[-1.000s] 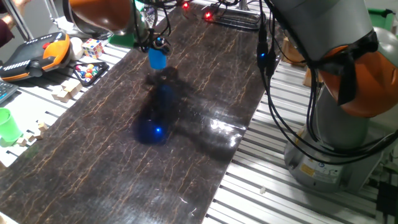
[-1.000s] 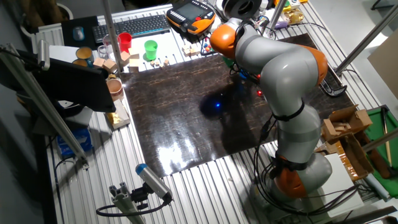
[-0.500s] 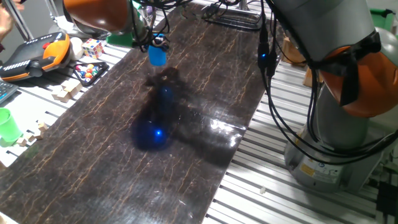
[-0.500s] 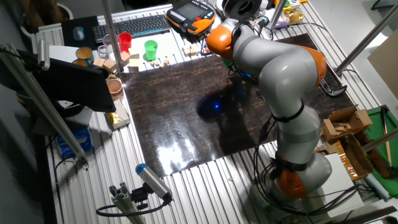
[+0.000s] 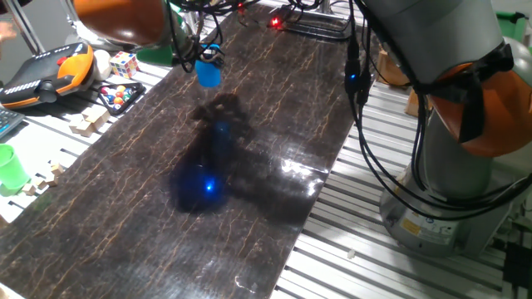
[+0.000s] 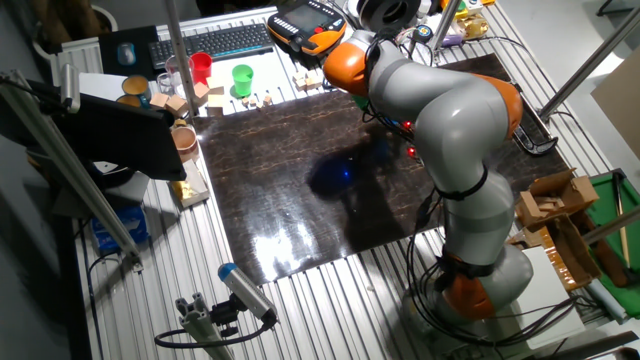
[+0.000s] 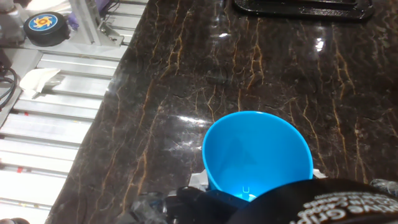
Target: Pick up the cup
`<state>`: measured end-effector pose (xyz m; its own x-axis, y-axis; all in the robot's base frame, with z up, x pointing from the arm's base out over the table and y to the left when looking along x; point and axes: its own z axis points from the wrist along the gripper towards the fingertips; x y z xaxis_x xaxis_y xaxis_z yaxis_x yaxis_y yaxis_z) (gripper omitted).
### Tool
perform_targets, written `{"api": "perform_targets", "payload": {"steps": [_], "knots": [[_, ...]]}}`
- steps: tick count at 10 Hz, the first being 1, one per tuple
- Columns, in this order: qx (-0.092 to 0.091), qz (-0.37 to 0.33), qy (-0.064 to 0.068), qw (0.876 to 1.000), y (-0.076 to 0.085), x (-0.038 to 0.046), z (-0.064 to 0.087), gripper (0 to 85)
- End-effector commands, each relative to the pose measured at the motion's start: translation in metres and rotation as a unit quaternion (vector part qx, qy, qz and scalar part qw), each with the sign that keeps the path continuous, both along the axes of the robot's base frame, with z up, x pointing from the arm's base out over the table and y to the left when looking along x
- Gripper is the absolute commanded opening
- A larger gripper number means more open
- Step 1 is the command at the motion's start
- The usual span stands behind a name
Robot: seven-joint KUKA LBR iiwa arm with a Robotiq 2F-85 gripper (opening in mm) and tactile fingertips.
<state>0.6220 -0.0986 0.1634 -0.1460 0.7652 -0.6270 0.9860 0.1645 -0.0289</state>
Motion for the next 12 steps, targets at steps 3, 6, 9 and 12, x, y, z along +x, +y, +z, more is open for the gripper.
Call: {"api": "perform_targets", "payload": {"steps": [3, 6, 9, 12], "knots": [[0.006, 0.006, 0.004, 1.0, 0.0028, -0.0029, 0.0036, 69.3], [0.007, 0.01, 0.004, 1.0, 0.0033, -0.0036, 0.0048, 69.3], [0.005, 0.01, 0.001, 1.0, 0.0047, -0.0066, 0.0066, 69.0], [0.005, 0.009, -0.001, 1.0, 0.0043, -0.0078, 0.0077, 69.0]]}}
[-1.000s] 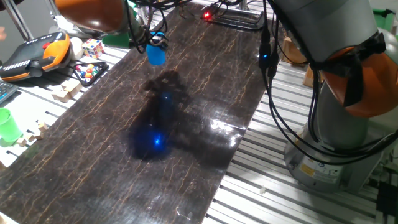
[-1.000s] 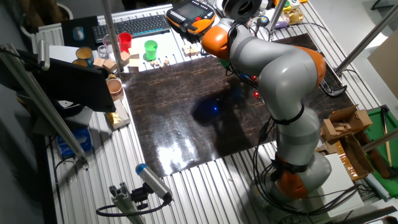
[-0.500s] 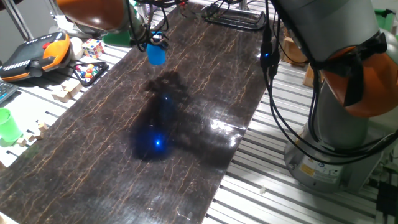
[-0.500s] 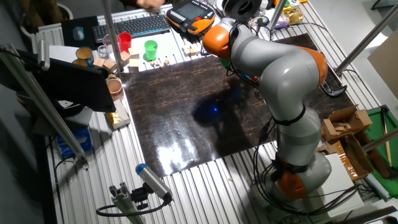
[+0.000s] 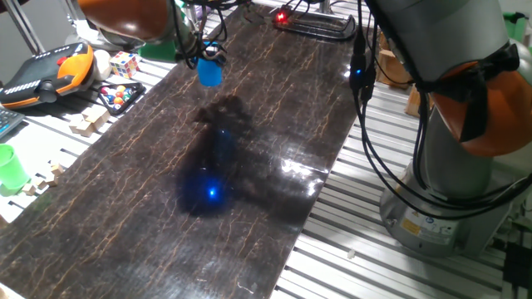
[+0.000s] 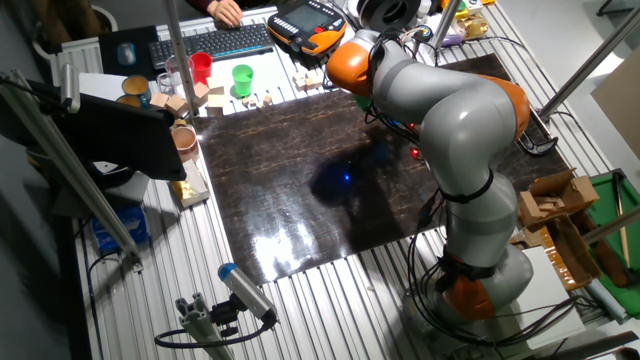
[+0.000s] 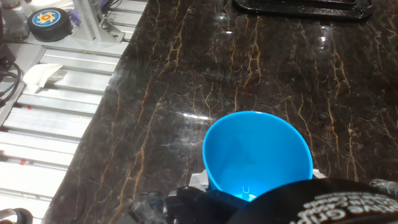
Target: Pick up the cup
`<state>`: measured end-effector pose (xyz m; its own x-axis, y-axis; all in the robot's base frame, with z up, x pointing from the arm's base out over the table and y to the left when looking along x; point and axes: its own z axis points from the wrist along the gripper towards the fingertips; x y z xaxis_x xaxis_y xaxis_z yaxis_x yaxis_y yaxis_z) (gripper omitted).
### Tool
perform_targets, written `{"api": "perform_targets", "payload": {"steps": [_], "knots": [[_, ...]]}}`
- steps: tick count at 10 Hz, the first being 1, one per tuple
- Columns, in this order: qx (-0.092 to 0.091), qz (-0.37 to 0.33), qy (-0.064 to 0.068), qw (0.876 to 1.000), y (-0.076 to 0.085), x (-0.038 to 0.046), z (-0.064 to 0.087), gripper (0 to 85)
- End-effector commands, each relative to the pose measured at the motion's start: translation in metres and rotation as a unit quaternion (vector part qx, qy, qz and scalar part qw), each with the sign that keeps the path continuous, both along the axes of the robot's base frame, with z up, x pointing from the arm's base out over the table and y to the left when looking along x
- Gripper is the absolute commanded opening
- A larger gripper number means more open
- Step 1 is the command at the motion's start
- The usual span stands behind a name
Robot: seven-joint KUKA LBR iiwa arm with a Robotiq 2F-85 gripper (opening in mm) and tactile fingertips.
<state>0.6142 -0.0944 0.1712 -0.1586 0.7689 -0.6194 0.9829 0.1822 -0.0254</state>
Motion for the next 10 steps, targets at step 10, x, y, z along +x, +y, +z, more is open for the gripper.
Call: {"api": "perform_targets", "payload": {"steps": [10], "knots": [[0.004, 0.002, 0.0, 1.0, 0.0013, -0.0023, 0.0005, 69.0]]}}
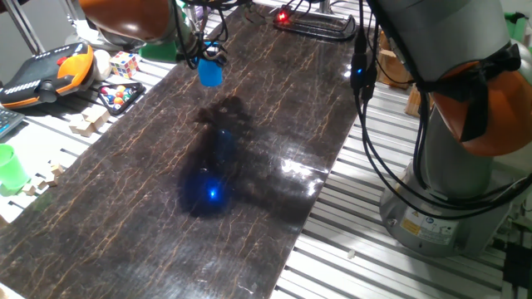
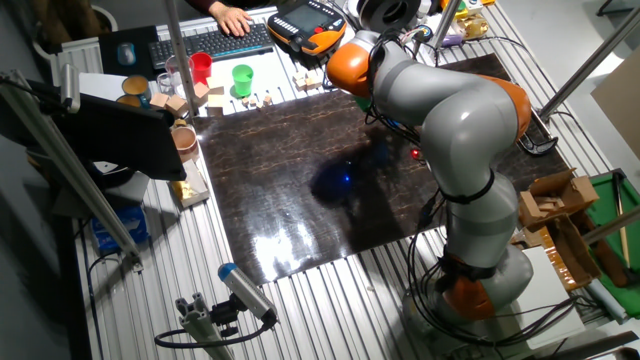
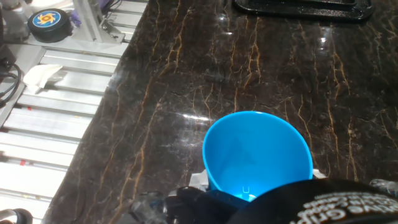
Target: Pick up the cup
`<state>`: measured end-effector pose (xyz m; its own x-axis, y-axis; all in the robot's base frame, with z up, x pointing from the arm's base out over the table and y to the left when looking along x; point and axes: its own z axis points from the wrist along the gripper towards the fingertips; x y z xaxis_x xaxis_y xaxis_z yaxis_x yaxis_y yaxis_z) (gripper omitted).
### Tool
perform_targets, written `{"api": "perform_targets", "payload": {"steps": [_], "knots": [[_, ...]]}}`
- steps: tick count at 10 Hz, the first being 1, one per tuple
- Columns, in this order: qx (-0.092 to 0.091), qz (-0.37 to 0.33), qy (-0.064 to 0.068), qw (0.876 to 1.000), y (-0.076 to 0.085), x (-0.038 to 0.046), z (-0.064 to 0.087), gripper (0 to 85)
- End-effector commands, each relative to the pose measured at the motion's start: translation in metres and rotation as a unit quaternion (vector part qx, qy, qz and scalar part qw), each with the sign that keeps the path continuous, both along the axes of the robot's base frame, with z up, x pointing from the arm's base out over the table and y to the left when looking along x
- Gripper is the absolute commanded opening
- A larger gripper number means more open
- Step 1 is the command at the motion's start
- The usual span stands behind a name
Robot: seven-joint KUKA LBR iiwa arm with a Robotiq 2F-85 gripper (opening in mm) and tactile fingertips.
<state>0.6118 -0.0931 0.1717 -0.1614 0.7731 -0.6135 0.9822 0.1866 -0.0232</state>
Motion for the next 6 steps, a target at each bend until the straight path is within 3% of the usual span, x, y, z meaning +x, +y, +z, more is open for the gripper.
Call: {"api": "perform_targets", "payload": {"steps": [1, 6], "knots": [[0.0, 0.0, 0.0, 1.0, 0.0, 0.0, 0.0, 69.0], [0.0, 0.002, 0.002, 1.0, 0.0, -0.0001, 0.0, 69.3]]}}
